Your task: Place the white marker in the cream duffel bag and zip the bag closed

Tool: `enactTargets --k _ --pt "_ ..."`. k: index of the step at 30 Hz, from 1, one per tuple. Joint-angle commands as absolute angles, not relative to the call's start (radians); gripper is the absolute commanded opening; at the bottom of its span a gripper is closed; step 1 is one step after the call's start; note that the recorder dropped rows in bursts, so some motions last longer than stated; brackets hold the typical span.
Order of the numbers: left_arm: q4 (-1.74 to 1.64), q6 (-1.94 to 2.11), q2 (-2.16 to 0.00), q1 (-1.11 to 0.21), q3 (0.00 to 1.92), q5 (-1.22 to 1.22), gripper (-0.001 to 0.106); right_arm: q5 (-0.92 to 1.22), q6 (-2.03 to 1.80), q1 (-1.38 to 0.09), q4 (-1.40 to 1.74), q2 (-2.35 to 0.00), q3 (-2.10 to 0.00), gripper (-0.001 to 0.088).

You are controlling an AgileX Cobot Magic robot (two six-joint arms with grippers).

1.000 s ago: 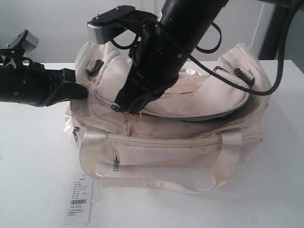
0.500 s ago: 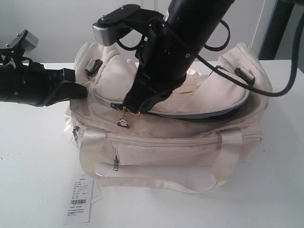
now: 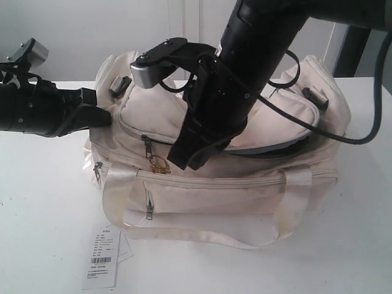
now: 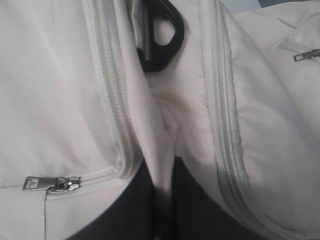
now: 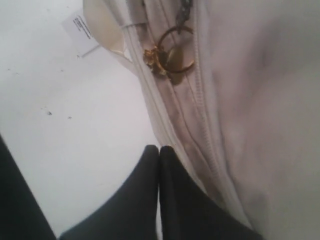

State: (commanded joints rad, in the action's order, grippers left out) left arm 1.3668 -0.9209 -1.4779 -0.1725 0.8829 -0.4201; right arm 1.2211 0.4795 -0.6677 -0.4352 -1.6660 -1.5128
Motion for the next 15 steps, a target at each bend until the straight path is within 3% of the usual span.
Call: enactTargets --k 4,8,10,15 --pt "1.367 -0.921 -1.478 -0.173 0.883 -0.422 0.0 1.159 0.53 -0.668 -0.565 -1.666 -1.513 0.0206" --pt "1.371 -0.921 -1.478 -0.173 0.883 -0.424 0.0 1.122 0.514 -0.668 -0.584 -1.678 -1.513 0.0491" --pt "1.376 -0.921 -1.478 -0.173 0.883 -0.424 0.0 1.119 0.491 -0.668 -0.603 -1.689 -1.513 0.0591" --pt "1.375 -0.921 -1.478 -0.173 0.883 -0.436 0.0 1.123 0.374 -0.668 -0.617 -1.73 -1.513 0.0611"
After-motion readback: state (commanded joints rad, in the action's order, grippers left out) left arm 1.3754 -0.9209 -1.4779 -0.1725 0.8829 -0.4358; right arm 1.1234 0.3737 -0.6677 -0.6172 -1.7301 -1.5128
